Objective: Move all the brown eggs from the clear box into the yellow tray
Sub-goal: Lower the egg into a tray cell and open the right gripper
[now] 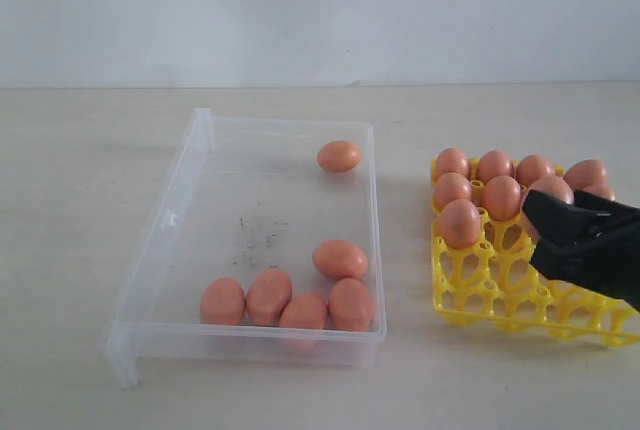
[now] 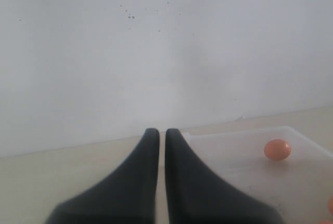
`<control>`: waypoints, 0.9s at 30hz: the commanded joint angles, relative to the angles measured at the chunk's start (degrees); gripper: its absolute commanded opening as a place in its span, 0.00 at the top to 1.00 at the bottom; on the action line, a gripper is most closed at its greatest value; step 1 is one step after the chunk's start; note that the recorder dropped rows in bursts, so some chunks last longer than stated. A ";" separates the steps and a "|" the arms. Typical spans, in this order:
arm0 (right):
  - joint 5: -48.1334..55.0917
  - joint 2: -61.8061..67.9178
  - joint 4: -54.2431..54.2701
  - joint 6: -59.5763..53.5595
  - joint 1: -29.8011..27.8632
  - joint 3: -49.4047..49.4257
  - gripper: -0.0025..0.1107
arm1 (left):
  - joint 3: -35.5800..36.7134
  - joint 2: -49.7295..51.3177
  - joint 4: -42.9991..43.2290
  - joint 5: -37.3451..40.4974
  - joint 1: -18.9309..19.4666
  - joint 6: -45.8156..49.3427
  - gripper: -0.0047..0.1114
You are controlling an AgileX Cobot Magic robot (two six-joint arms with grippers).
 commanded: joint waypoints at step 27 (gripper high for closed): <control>3.29 14.17 -1.56 -2.45 -0.44 -10.59 0.98 | 0.19 -0.10 -0.09 0.00 -0.31 0.08 0.93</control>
